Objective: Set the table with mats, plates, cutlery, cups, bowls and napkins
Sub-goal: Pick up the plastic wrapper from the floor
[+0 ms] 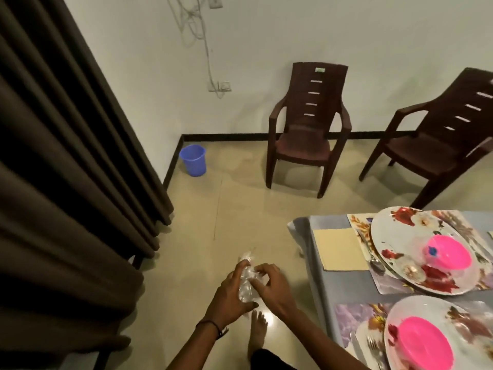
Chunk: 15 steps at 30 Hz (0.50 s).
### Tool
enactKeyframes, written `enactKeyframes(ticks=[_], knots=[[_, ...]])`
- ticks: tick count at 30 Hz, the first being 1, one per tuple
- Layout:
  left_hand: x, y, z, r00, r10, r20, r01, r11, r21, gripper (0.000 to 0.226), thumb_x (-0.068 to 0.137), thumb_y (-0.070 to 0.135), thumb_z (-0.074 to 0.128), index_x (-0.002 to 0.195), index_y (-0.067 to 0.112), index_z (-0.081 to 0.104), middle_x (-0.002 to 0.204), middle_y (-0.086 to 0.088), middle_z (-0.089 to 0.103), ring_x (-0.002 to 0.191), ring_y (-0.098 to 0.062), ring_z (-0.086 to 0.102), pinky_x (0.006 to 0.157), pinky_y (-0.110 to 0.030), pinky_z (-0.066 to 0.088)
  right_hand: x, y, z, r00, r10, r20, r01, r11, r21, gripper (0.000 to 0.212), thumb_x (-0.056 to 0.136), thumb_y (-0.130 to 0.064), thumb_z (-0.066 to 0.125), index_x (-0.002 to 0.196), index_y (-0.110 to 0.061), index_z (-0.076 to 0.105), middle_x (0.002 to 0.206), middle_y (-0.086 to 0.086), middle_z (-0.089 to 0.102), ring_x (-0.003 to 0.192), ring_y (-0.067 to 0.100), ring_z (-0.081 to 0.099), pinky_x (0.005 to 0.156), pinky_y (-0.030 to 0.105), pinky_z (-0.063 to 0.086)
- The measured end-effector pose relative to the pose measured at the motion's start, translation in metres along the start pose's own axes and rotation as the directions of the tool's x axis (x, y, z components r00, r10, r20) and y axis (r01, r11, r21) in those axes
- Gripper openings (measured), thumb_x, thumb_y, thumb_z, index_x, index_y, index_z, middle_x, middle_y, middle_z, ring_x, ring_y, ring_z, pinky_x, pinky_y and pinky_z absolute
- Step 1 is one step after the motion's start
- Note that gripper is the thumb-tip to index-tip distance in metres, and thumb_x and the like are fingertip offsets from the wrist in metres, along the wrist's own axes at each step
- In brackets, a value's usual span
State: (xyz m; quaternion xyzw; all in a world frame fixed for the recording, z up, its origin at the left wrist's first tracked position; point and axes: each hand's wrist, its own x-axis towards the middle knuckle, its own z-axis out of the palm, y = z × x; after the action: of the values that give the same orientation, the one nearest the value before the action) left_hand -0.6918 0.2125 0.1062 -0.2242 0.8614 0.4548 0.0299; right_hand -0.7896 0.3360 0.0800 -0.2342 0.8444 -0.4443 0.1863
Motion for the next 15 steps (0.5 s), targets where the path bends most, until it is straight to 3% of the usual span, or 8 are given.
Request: enactKeyframes(ticks=[4,8,15], knots=[[0.075,0.007,-0.025,0.997,0.024,0.073,-0.029,0.997,0.078,0.103,0.063,0.031,0.084,0.138,0.057,0.019,0.133,0.014,0.05,0.11,-0.011,0.057,0.082,-0.02,0.052,0.064,0.004,-0.003,0.993,0.086,-0.086,-0.078,0.992,0.098,0.013,0.083,-0.047,0.061,0.094,-0.042,0.063,0.094,-0.02,0.061,0.087,0.001,0.061,0.072,0.03,0.054],[0.151,0.034,-0.046,0.98,0.052,0.192,-0.076,0.99,0.118,0.102,0.059,0.039,0.08,0.137,0.06,0.018,0.138,0.016,0.048,0.115,-0.009,0.055,0.09,-0.028,0.052,0.125,0.001,-0.021,0.977,0.161,-0.139,-0.145,0.983,0.115,0.012,0.084,-0.047,0.059,0.094,-0.041,0.06,0.093,-0.019,0.062,0.088,-0.002,0.058,0.075,0.026,0.051],[0.26,0.064,-0.058,0.948,0.137,0.287,-0.176,0.978,0.114,0.105,0.062,0.037,0.081,0.136,0.068,0.014,0.139,0.017,0.047,0.118,-0.01,0.055,0.092,-0.028,0.051,0.217,0.008,-0.052,0.932,0.284,-0.225,-0.245,0.952,0.185,0.018,0.079,-0.048,0.053,0.089,-0.036,0.063,0.09,-0.015,0.064,0.086,0.002,0.06,0.074,0.028,0.052]])
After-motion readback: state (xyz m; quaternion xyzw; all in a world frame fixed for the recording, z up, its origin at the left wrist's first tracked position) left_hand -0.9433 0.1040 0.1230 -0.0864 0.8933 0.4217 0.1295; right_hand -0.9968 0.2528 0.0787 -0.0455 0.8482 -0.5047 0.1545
